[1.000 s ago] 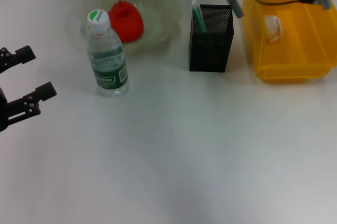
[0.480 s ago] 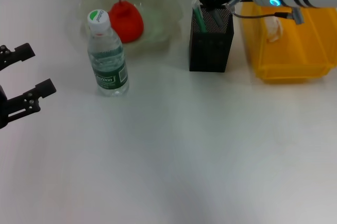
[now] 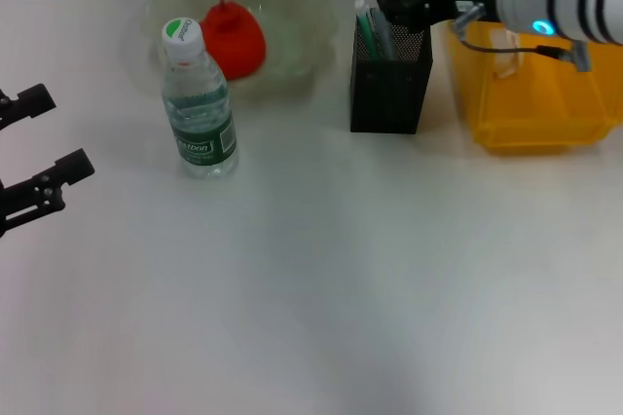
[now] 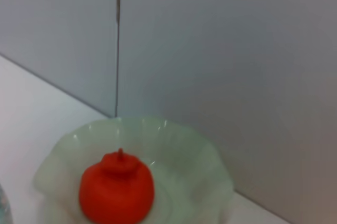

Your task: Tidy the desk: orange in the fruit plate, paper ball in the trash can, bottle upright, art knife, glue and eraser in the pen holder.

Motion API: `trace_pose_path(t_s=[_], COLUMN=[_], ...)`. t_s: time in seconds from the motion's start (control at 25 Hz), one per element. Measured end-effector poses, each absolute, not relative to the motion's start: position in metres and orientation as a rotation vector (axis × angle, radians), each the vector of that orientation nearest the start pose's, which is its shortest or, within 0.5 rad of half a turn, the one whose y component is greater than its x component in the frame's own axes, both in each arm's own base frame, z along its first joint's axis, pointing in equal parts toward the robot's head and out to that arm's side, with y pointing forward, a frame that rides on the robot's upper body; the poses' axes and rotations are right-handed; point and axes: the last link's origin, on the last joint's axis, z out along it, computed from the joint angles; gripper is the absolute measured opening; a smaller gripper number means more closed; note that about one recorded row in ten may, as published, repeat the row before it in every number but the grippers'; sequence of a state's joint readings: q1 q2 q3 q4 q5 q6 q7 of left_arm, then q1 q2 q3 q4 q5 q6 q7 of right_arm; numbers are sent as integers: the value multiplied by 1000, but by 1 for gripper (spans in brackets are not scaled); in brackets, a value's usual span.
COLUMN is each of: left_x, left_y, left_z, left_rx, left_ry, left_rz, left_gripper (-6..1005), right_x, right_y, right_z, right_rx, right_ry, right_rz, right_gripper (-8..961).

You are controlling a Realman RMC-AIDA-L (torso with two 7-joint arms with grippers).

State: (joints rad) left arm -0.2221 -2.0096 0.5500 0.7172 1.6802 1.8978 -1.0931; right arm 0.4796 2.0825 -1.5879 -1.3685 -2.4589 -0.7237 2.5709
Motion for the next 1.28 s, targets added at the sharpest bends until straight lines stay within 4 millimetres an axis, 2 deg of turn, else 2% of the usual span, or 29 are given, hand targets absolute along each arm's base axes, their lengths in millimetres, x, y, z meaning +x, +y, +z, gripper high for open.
trace_pose_path(t_s=[0.24,0.48,0.56,0.6,0.64,0.76,0.8,0.84,1.0,1.28], left_x=[-314,-312,-311,-309,-307,-305,-303,-302,-297,-296], left_y=[238,239,238,238,237,236,237,237,239,244], left_z=[88,92,92,92,90,87,83,82,77,74], left_rx=[-2398,-2431,-2443,-2463,-2485,-2531,-2593,-2603,-2656,-2719], left_ry=[-355,-424,-425,-423,-419,-418,-433,-438,-463,-498], left_rz=[-1030,-1057,-1067,-1080,-1085,-1082,-1071,-1072,-1083,-1038], left_gripper=[813,813,812,812,812,812,812,812,812,812], right_x=[138,148,160,176,176,203,216,216,237,244], right_y=[388,348,337,328,328,313,303,303,285,279], right_z=[5,21,31,38,38,44,43,43,35,27], right_rx=[-2289,-2551,-2647,-2722,-2722,-2798,-2824,-2824,-2890,-2933], right_ry=[554,447,413,398,398,350,308,308,284,325], right_rz=[246,451,525,565,565,611,646,646,667,637], right_gripper=[442,649,649,649,649,649,649,649,649,649])
